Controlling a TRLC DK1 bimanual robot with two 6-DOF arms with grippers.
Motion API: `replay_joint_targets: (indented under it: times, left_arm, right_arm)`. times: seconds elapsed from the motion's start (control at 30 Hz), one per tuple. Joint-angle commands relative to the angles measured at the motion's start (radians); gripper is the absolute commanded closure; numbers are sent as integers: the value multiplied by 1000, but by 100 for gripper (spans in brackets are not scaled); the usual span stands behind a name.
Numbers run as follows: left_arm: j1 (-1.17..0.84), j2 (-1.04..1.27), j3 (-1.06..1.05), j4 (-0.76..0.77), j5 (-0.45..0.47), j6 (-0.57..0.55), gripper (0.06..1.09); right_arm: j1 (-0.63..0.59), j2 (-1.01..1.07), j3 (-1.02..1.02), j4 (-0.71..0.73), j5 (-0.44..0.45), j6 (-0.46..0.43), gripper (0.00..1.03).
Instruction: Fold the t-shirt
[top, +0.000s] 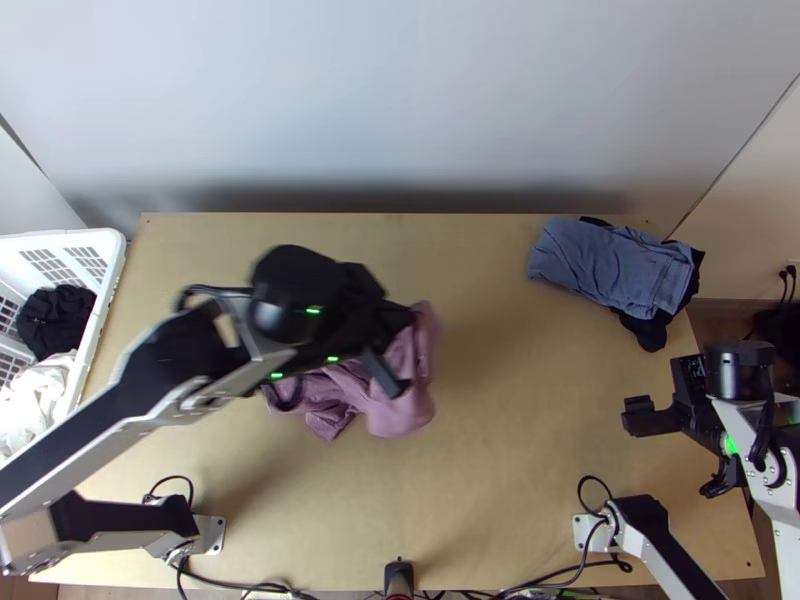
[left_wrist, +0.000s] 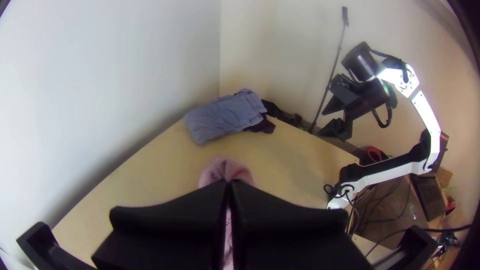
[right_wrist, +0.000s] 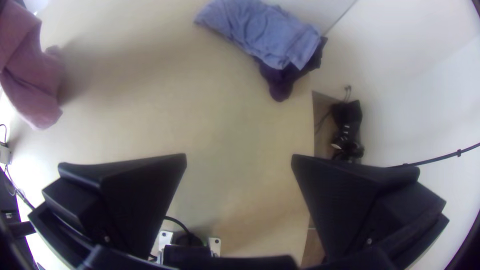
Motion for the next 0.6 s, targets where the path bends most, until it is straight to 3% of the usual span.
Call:
replay_joint_targets:
  times: [0.0, 0.27, 0.57]
  left_arm:
    - [-50, 161, 82, 101, -11, 5, 105]
    - [-26, 414, 456, 155, -71, 3, 105]
    - [48, 496, 456, 256, -135, 5, 105]
  right_arm:
    - [-9, 10, -1, -11, -6, -1, 5]
    - [-24, 40, -1, -6, -6, -1, 5]
    - [-35, 82, -1, 14, -10, -2, 5]
